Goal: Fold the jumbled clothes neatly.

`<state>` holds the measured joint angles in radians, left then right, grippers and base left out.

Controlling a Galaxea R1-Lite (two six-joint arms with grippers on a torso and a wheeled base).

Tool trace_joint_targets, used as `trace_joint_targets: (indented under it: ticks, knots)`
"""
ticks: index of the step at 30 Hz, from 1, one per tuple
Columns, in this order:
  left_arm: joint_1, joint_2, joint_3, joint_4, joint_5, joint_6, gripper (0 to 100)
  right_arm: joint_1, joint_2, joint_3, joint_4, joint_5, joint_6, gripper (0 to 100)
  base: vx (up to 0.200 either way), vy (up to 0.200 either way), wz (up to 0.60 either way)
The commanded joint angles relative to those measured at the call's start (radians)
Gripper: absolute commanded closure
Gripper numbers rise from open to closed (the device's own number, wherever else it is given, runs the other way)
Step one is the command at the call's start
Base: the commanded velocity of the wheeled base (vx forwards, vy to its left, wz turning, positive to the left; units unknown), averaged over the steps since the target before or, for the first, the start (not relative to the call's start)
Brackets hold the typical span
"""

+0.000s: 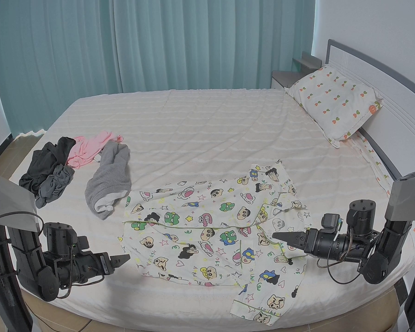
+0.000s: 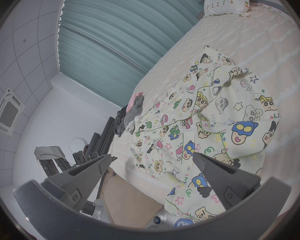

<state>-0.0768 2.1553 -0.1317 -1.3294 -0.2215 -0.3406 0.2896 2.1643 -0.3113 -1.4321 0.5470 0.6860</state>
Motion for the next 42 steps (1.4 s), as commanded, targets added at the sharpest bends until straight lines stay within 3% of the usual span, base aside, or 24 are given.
trace_joint_targets:
  ticks: [1, 7, 15, 27, 36, 42]
  knots:
    - [-0.009, 0.0, 0.003, -0.002, 0.001, -0.008, 0, 0.006, 0.005, 0.001, -0.001, 0.001, 0.0, 0, 0.0, 0.0, 0.0]
    - [-0.06, -0.005, 0.029, -0.005, 0.002, -0.046, 0, 0.006, 0.003, 0.001, -0.001, 0.001, 0.0, 0, 0.0, 0.0, 0.0]
    - [-0.069, 0.001, 0.034, -0.005, 0.002, -0.049, 0, 0.008, 0.003, 0.003, -0.001, 0.001, 0.0, 0, 0.0, 0.0, 0.0]
    - [-0.069, 0.003, 0.029, -0.007, 0.011, -0.052, 0, 0.016, 0.005, 0.003, -0.001, -0.001, 0.0, 0, -0.2, 0.0, 0.0]
    - [-0.074, 0.001, -0.006, -0.008, 0.04, -0.118, 0, 0.016, 0.006, 0.003, -0.001, -0.001, 0.0, 0, 0.0, 0.0, 0.0]
    - [-0.072, 0.005, -0.017, -0.008, 0.045, -0.127, 0, 0.017, 0.006, 0.008, -0.001, -0.001, 0.0, 0, 0.0, 0.2, 0.0]
